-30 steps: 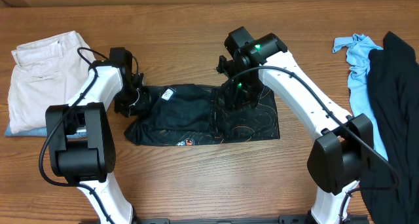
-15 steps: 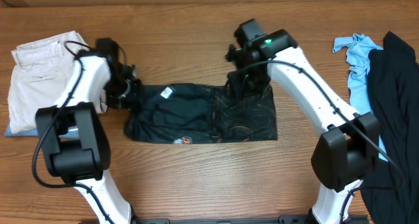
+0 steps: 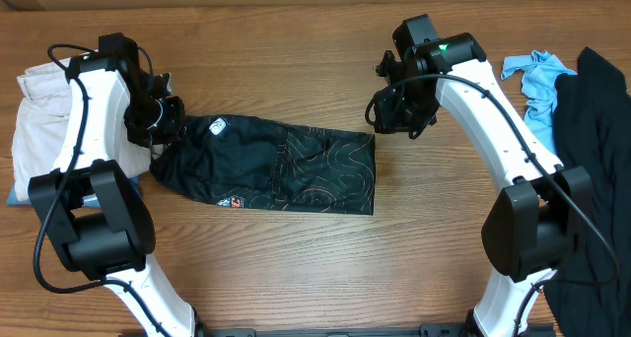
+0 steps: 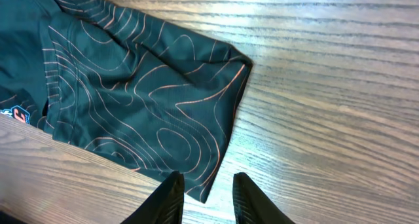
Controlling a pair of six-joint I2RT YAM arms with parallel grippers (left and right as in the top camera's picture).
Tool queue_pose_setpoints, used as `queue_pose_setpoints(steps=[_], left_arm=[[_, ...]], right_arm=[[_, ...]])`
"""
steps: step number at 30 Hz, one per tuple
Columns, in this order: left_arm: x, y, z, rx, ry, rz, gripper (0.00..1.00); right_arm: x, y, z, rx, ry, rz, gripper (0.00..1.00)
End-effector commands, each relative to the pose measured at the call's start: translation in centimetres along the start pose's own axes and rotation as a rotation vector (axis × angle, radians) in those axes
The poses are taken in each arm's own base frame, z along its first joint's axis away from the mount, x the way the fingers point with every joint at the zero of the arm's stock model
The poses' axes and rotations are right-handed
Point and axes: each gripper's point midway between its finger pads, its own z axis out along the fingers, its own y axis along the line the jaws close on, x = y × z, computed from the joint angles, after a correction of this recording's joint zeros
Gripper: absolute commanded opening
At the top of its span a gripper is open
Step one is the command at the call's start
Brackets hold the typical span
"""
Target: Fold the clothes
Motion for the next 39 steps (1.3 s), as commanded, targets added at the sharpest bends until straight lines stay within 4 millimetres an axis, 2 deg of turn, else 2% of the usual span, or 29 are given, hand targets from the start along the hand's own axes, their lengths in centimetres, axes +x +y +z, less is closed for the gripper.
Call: queue_pose_setpoints(steps=[1,2,6,11,14,24,27,31,33,39], left_arm=[[-0.4,-0.9,-1.3,0.021,-0.025,0.043,0.04],[-0.5,-1.0,-1.8,0.021,-0.035,0.045,0.04],[-1.2,-1.9,-6.2,0.014,-0.139,0.069,0.04],[-1.1,-2.3,-8.6,0.002,-0.201,0.081,0.04],[-1.0,-2.5,-9.2,0.002,-0.214,0.084,0.04],[-0.8,-2.5,-9.1,0.003,-0.206,0.082,0.04],[-0.8,-3.2,-9.1,0.043,-0.207,0.088,0.04],[-0.4,-7.4,-9.2,0.201,-0.199,0.142,0.04],[0.5,-12.0,-8.8,0.287,-0.176,0.229,0.04],[2.9,-18.1,-7.5,0.306,-0.113,0.32,0.04]], right_arm=[[-0.4,0.5,-1.1,-0.005,-0.035,-0.012,0.28],[-0.4,0.5,-0.9,-0.005,-0.031,-0.011,0.28],[0.4,-0.2,1.1,0.002,0.024,0.004,0.28],[1.1,-0.6,2.5,0.007,0.062,0.014,0.28],[1.2,-0.7,2.7,0.007,0.065,0.015,0.28],[1.2,-0.7,2.7,0.007,0.065,0.015,0.28],[1.2,-0.7,2.7,0.007,0.065,0.015,0.28],[1.2,-0.6,2.7,0.007,0.067,0.013,0.28],[1.3,-0.6,2.7,0.007,0.067,0.013,0.28],[1.4,-0.6,2.7,0.008,0.074,0.014,0.28]])
